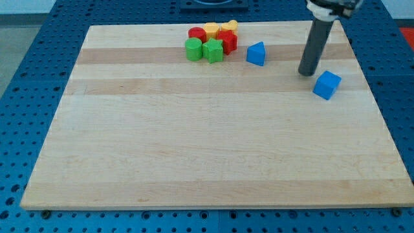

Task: Drag the blue triangle towards the center right corner

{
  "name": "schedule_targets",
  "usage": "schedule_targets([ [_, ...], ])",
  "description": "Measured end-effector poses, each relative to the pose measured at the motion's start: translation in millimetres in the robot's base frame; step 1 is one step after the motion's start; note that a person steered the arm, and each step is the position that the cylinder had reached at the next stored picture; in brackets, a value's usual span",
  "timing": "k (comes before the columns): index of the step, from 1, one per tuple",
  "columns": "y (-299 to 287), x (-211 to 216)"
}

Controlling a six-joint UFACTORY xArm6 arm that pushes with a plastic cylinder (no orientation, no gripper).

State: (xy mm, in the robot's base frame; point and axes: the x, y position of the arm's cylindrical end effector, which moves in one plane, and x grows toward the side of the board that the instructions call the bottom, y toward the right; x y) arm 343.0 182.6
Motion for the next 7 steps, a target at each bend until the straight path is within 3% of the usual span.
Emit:
schedule_targets([
  [3,-63,-90],
  [5,-111,-92],
  [7,-122,-68],
])
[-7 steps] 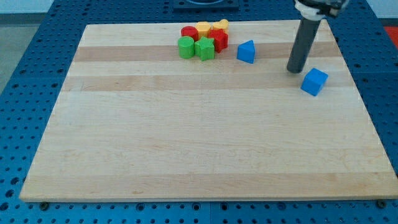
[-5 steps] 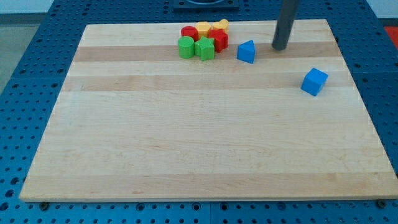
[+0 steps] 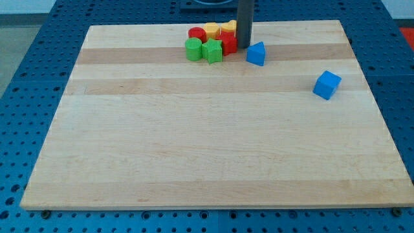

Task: Drag the blue triangle towards the center right corner

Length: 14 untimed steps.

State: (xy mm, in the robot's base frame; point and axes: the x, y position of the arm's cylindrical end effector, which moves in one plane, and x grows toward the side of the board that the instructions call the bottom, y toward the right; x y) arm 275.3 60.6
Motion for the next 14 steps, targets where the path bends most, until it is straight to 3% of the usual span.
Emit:
schedule_targets([
  [3,4,44],
  [5,7,16],
  [7,12,47],
  [14,75,37],
])
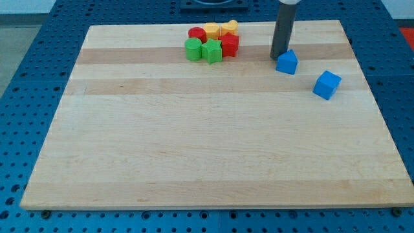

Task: Drag the blue triangle towards the center right corner

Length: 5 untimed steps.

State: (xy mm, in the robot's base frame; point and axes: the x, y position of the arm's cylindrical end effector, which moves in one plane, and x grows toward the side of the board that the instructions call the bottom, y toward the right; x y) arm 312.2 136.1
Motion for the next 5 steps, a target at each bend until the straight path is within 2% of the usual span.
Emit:
schedule_targets([
  [5,19,62],
])
